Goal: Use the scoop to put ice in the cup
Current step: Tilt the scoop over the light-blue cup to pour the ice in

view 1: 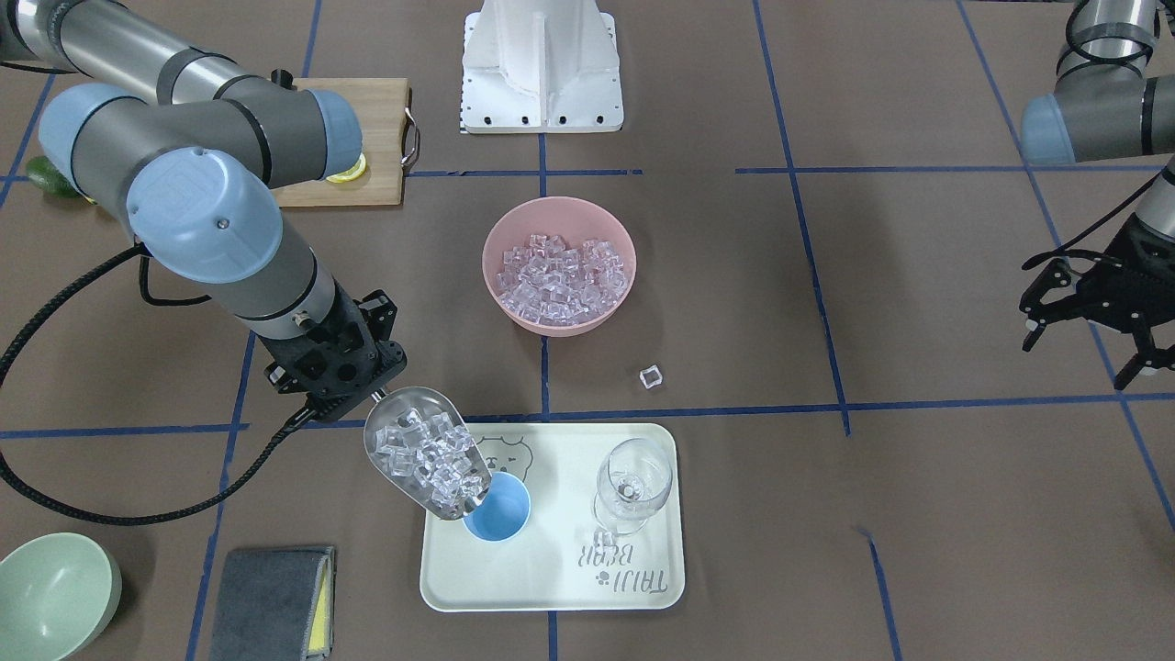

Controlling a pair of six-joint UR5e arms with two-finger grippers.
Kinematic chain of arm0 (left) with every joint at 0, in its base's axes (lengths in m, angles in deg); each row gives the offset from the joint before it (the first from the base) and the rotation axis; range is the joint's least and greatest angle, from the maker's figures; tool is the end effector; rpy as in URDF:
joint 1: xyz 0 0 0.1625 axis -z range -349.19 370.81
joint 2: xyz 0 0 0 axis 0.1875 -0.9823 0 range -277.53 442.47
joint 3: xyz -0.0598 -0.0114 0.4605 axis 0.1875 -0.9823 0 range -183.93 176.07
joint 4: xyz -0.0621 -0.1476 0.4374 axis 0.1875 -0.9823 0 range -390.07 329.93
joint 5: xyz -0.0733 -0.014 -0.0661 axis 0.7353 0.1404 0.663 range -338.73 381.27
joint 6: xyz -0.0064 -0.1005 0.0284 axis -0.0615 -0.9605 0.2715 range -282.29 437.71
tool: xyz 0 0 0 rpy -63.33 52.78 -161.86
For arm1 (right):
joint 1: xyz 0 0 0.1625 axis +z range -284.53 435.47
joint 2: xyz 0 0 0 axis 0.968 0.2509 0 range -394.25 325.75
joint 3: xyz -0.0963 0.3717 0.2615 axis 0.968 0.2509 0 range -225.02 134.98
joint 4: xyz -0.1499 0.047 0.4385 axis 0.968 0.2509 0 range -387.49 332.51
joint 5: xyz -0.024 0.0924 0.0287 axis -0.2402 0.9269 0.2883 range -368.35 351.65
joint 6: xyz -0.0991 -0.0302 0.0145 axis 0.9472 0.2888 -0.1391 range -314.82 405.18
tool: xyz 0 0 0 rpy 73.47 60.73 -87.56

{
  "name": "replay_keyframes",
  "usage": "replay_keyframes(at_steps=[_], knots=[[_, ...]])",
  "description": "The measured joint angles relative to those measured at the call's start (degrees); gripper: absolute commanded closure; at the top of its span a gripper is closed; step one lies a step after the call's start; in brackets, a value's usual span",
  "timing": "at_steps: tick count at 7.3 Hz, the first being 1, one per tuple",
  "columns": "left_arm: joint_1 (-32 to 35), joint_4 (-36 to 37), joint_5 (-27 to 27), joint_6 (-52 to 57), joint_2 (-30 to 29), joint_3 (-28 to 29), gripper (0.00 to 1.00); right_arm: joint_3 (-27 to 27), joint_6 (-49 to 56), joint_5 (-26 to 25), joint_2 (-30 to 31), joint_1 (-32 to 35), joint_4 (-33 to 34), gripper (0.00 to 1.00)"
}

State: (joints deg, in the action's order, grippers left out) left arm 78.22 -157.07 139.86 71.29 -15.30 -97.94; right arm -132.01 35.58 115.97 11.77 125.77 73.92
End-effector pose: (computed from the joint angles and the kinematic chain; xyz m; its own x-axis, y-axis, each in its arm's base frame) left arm 0.1668 -0.6178 0.5172 0.6965 0.5973 -0.3975 -0.1762 0.6795 0.7122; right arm -0.4467 -0.6545 0.2301 0.5439 -0.6197 0.5658 0.4716 0.7835 0.4047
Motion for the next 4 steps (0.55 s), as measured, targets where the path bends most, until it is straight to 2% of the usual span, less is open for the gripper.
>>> replay_keyframes(at_steps=[2,4], knots=[[0.1,-0.1,1.9,0.0,0.0,0.0,0.0,-0.1,5.1,-4.3,-3.6,-0.6,9.4,1.0],[0.2,-0.1,2.5,0.0,0.0,0.1,0.0,-0.1,7.8,-6.0,-4.2,-1.1,11.9,1.0]])
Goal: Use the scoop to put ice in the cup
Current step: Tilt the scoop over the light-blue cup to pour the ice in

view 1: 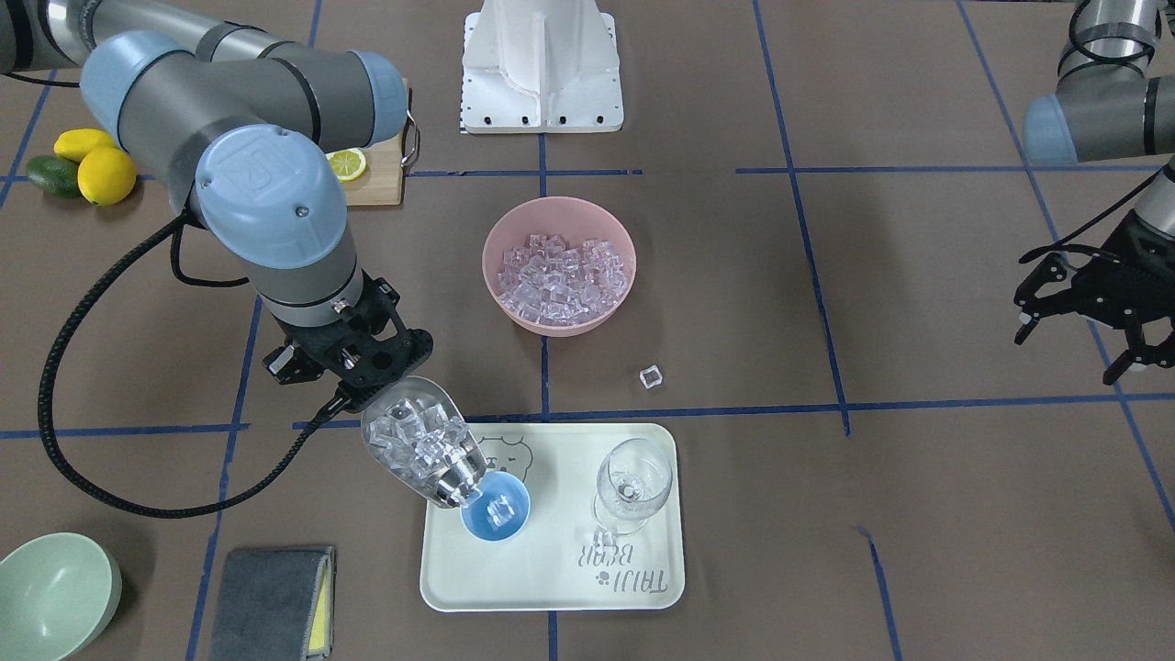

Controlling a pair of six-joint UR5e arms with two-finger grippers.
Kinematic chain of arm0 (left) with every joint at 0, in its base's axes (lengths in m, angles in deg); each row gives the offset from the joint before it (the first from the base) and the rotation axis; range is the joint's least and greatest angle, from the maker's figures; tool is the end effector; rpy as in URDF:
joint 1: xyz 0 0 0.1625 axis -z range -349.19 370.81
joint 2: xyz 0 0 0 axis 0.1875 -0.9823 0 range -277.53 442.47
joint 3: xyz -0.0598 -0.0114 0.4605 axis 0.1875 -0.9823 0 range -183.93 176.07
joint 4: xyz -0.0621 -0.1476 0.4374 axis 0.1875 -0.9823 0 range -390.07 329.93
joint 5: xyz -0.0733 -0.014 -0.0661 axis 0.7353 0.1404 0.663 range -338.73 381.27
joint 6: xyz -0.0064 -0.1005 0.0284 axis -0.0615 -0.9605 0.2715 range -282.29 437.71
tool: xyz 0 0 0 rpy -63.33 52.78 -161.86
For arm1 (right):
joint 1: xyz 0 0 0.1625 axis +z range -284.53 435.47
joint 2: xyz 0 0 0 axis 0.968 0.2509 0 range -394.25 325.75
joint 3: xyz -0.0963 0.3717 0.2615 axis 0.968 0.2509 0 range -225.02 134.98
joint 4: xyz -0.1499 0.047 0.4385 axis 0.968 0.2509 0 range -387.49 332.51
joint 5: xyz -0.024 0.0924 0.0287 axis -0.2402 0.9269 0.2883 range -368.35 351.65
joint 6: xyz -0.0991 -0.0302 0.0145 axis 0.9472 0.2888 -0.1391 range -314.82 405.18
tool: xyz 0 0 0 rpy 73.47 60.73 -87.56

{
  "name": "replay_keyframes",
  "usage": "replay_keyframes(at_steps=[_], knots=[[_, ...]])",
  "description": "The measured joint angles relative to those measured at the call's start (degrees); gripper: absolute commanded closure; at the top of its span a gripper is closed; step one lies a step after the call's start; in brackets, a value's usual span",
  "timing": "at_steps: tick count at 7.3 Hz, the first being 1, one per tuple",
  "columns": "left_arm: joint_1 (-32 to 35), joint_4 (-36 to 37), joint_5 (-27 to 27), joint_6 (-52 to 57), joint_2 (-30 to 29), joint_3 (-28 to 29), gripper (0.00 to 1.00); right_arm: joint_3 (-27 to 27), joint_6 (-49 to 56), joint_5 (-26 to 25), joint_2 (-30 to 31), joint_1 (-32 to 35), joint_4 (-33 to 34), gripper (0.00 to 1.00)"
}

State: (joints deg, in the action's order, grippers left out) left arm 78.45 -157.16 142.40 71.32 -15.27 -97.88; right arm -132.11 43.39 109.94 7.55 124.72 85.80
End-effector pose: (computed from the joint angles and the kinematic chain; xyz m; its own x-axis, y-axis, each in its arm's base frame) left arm 0.1674 -0.6152 0.5164 0.6676 0.6131 -0.4223 -0.1774 0.6819 0.7096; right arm -0.4504 -0.6510 0.2030 0.5697 -0.6871 0.4509 0.5878 0.7241 0.3607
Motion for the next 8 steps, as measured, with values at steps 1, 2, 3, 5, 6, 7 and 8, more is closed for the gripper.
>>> replay_keyframes(at_steps=[1,2,3,5,6,7,8], knots=[[0.1,0.0,0.1,0.0,0.0,0.0,0.0,0.0,1.3,-0.3,0.0,-0.1,0.3,1.0],[0.1,0.0,0.1,0.1,0.0,0.0,0.0,0.0,3.4,-1.1,-0.3,-0.2,1.2,1.0],[0.1,0.0,0.1,0.0,0.0,0.0,0.0,0.0,6.5,-2.9,-1.3,-0.2,3.9,1.0],[0.1,0.0,0.2,0.0,0.0,0.0,0.0,0.1,12.3,-7.4,-3.2,-0.5,9.3,1.0],[0.1,0.0,0.2,0.1,0.0,0.0,0.0,0.3,14.4,-9.2,-3.6,-0.7,10.2,1.0],[0.1,0.0,0.2,0.1,0.0,0.0,0.0,0.5,15.5,-10.4,-4.0,-0.9,10.6,1.0],[0.1,0.0,0.2,0.1,0.0,0.0,0.0,0.7,16.0,-10.9,-4.4,-0.9,10.8,1.0]])
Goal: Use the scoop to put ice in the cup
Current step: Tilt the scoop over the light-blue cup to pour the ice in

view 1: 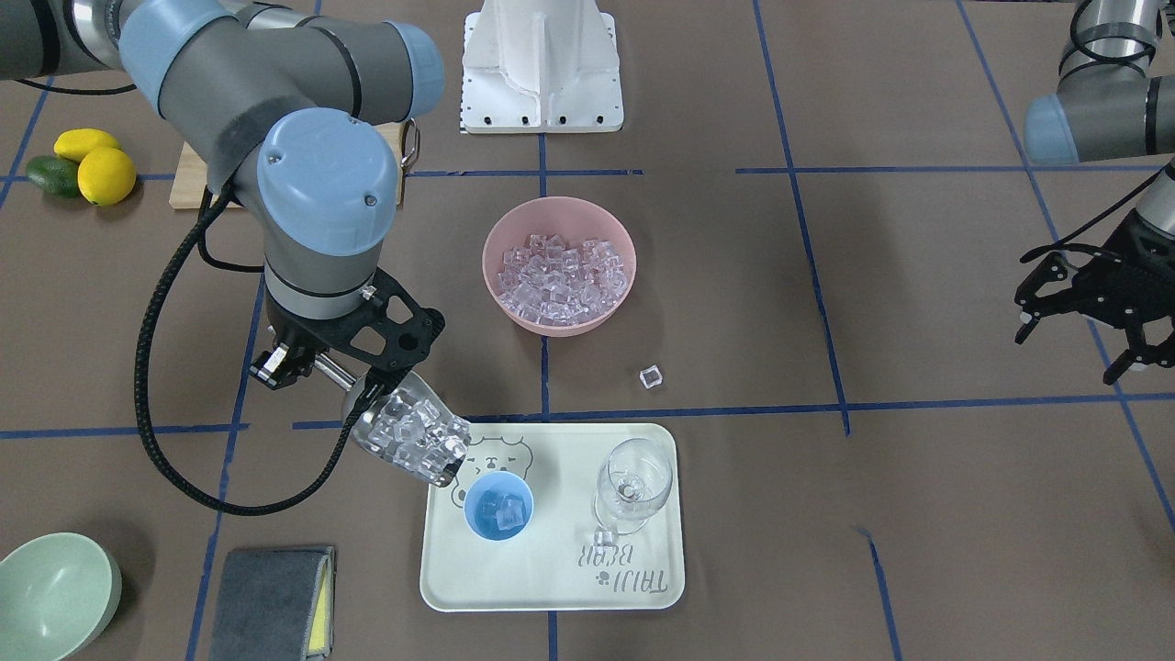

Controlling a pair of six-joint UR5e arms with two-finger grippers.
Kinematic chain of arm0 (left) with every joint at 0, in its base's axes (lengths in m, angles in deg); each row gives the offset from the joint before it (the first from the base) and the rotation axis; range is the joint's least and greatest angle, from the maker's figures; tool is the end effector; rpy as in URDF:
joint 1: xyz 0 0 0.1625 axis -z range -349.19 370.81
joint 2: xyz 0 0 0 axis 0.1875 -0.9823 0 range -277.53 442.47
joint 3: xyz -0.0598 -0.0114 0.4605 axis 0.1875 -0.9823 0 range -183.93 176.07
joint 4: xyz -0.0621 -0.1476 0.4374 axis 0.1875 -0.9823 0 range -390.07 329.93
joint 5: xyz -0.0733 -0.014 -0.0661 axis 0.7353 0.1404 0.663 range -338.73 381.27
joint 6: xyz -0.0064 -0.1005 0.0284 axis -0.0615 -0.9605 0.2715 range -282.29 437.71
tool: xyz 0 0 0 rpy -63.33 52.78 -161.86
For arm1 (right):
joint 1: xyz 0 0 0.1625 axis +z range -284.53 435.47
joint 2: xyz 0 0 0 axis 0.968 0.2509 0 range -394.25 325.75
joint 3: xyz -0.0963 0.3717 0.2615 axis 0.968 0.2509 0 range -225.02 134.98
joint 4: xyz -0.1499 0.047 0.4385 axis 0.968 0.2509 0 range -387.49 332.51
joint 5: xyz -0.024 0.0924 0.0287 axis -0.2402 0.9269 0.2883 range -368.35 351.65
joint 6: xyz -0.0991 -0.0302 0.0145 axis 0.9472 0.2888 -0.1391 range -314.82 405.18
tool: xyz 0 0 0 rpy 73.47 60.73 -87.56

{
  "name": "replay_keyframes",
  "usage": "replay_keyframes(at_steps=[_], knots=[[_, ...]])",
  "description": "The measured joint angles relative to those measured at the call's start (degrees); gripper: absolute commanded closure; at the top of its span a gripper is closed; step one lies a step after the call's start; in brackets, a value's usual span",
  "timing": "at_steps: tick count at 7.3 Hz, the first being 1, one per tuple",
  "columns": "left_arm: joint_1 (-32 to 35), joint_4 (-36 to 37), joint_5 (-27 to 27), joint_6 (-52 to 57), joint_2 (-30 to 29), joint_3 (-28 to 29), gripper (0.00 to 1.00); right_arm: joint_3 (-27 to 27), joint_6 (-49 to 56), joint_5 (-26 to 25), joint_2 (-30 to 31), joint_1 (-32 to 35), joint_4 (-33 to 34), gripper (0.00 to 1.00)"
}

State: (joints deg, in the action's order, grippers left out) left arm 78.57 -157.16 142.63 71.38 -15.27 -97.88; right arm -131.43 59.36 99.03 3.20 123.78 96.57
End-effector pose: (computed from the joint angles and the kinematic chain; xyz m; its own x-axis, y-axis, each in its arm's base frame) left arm 0.1664 -0.6153 0.5162 0.6658 0.6140 -0.4238 -0.1770 0.6818 0.7098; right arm -0.4450 -0.6532 0.1792 0.4839 -0.8478 0.2169 0.7853 0.5300 0.3201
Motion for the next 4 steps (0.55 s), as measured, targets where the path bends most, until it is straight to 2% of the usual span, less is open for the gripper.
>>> replay_keyframes(at_steps=[4], knots=[[0.4,0.0,0.6,0.0,0.1,0.0,0.0,2.1,0.2,-1.1,-2.2,0.1,0.1,1.0]])
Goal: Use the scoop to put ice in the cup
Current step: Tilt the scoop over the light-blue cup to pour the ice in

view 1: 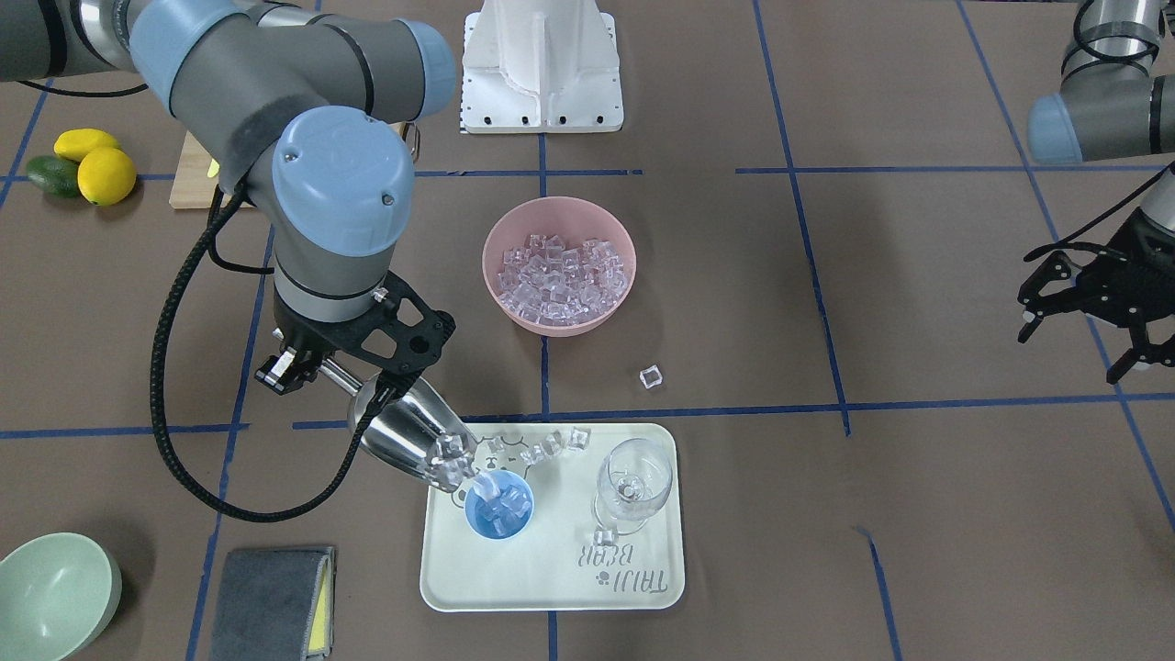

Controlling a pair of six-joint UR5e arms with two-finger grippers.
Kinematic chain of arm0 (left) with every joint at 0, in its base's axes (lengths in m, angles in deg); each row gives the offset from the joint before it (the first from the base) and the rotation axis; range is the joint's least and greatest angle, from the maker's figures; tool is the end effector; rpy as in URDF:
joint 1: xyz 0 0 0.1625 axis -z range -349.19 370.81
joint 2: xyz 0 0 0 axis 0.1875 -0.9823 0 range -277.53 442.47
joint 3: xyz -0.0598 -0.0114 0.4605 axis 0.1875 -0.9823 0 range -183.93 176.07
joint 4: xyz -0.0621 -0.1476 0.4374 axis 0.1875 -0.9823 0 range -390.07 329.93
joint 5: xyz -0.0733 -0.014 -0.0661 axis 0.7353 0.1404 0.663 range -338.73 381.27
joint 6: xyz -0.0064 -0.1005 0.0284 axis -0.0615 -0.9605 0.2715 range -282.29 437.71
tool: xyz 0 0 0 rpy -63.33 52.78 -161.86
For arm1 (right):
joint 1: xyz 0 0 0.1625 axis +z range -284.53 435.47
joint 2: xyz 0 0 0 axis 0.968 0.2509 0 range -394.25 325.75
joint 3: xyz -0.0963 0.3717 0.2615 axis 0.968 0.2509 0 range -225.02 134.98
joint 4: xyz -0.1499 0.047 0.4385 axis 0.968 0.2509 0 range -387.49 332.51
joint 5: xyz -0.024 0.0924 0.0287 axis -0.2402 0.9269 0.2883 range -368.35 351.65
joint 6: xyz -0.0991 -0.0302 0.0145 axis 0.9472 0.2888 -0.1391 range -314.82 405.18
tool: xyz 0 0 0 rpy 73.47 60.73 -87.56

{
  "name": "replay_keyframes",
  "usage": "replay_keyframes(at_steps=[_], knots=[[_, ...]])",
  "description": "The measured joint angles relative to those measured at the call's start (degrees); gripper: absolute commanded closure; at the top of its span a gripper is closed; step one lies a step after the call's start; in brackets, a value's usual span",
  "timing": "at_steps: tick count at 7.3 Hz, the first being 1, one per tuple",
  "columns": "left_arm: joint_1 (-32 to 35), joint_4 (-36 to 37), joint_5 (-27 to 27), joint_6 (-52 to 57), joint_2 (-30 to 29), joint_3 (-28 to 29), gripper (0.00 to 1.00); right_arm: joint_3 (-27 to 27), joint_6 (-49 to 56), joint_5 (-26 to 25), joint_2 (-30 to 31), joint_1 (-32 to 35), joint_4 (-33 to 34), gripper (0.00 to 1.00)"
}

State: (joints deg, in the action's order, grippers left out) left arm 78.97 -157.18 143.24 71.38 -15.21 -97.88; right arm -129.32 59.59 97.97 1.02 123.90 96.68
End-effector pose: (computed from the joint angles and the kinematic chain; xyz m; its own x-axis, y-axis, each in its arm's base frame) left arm 0.1626 -0.6153 0.5165 0.6625 0.6133 -0.4300 -0.1732 0.6840 0.7086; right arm -0.4490 -0.6630 0.1652 0.4894 -0.8490 0.1993 0.7880 0.5284 0.3160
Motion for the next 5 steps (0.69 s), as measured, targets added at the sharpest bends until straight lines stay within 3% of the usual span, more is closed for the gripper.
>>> replay_keyframes(at_steps=[5], knots=[[0.3,0.1,0.2,0.0,0.0,0.0,0.0,1.3,1.0,-1.0,-1.4,0.9,-0.1,1.0]])
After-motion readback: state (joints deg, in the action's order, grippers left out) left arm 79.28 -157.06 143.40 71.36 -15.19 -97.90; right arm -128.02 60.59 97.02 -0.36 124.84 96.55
